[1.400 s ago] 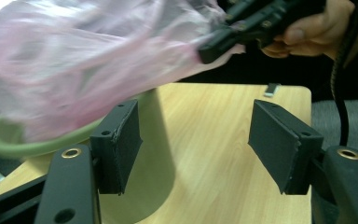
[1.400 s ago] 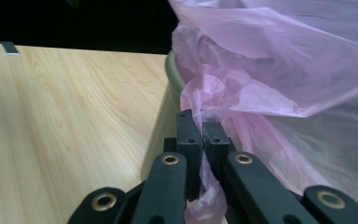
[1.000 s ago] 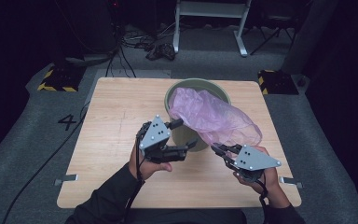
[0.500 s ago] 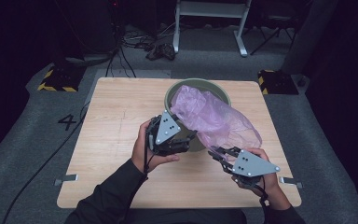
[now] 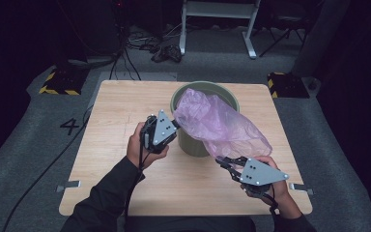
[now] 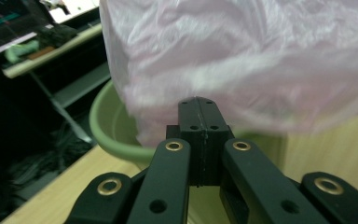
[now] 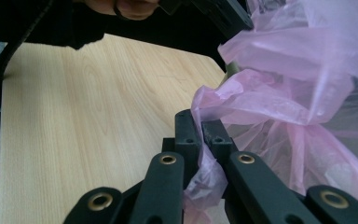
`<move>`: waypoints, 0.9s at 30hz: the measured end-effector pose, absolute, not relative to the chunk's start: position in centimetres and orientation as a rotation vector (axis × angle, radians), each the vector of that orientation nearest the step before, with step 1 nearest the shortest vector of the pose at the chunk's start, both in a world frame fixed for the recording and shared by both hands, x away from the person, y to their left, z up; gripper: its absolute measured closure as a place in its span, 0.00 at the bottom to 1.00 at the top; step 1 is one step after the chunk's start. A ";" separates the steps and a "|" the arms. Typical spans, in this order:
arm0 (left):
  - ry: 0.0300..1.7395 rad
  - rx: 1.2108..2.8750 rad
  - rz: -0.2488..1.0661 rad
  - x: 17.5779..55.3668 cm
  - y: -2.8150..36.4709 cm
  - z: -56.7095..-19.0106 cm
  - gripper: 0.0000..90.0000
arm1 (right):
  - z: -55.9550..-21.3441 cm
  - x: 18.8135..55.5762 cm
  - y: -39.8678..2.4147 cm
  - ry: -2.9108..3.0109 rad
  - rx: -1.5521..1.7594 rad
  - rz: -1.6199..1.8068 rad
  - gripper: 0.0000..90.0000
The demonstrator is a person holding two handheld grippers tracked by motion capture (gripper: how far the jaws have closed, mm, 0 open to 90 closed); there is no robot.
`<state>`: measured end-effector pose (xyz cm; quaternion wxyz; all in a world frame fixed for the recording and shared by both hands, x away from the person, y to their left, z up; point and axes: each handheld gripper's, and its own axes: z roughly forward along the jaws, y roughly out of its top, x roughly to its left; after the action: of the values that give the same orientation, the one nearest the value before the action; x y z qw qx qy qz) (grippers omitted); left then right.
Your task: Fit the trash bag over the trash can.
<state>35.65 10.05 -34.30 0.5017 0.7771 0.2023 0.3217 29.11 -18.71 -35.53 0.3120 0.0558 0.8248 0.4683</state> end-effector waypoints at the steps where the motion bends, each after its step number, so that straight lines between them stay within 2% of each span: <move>1: 0.463 1.887 0.768 35.1 9.8 -34.4 0.88 | -35.6 29.2 -18.7 2.177 0.150 1.231 0.97; 3: 0.425 1.894 0.705 33.8 9.1 -34.4 0.63 | -35.8 29.3 -18.6 2.180 0.157 1.242 0.97; 6: 0.397 1.880 0.662 32.2 8.2 -34.6 0.43 | -35.8 29.2 -18.3 2.181 0.144 1.235 0.97; 11: 0.364 1.838 0.641 30.6 7.7 -34.4 0.38 | -35.8 29.0 -18.0 2.189 0.121 1.223 0.96; 16: 0.331 1.833 0.658 30.7 6.6 -33.6 0.38 | -35.7 28.9 -17.8 2.191 0.107 1.219 0.97; 21: 0.331 1.914 0.693 32.4 5.5 -33.8 0.44 | -35.7 28.9 -17.6 2.201 0.099 1.211 0.96; 23: 0.353 1.931 0.710 33.4 5.5 -34.0 0.51 | -35.8 28.9 -17.5 2.200 0.093 1.209 0.96; 26: 0.348 1.946 0.687 34.5 5.8 -34.2 0.71 | -35.8 28.8 -17.5 2.202 0.090 1.204 0.96; 27: 0.352 1.950 0.698 34.9 6.0 -34.3 0.80 | -35.8 28.7 -17.5 2.201 0.090 1.203 0.96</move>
<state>34.88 6.02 -34.27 0.4973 0.8052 0.1455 0.2883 28.74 -17.49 -35.81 0.3108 0.0340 0.8335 0.4555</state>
